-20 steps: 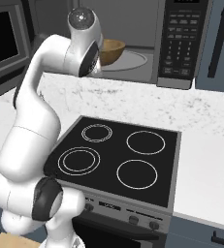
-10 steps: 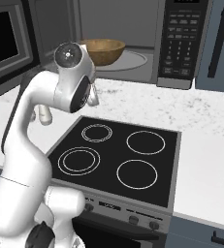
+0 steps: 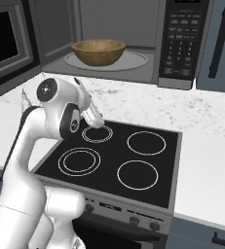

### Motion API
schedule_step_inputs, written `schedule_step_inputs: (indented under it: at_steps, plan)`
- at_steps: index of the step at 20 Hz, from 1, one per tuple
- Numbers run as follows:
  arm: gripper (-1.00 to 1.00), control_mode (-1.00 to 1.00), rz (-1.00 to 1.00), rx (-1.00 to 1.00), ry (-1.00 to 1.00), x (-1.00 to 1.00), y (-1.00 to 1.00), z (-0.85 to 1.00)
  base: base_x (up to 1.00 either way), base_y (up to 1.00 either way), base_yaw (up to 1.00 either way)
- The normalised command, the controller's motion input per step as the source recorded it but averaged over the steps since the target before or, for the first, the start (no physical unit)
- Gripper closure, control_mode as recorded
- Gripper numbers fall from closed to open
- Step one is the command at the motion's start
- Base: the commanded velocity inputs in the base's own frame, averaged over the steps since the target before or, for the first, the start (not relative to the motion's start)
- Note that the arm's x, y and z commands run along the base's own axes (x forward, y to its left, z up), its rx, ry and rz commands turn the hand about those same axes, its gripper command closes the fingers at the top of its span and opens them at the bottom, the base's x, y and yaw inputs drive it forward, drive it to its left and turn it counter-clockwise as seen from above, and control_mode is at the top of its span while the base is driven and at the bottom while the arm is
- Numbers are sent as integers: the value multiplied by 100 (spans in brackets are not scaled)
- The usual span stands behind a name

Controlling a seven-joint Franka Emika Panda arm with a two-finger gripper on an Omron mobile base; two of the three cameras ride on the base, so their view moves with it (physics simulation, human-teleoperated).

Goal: Pick the squash from the sink and place it in the bowl. Then pick the bowl and place it in the microwave. Then close the microwave door and press the start button.

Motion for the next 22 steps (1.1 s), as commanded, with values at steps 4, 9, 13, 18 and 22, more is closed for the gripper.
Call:
schedule_step_inputs:
  at_steps: [4, 9, 13, 18, 22]
  plan:
    - [-100, -100, -22, -36, 0, -25, -9, -1, 0, 0, 0]
    - [-100, -100, -28, -36, 0, -13, 5, 0, 0, 0, 0]
    - [-100, -100, -26, -43, -1, -8, 21, -3, 0, 0, 0]
    - [-100, -100, -19, -43, -10, 0, 11, -28, 0, 0, 0]
    - [-100, -100, -15, -43, -16, -3, 46, -31, 0, 0, 0]
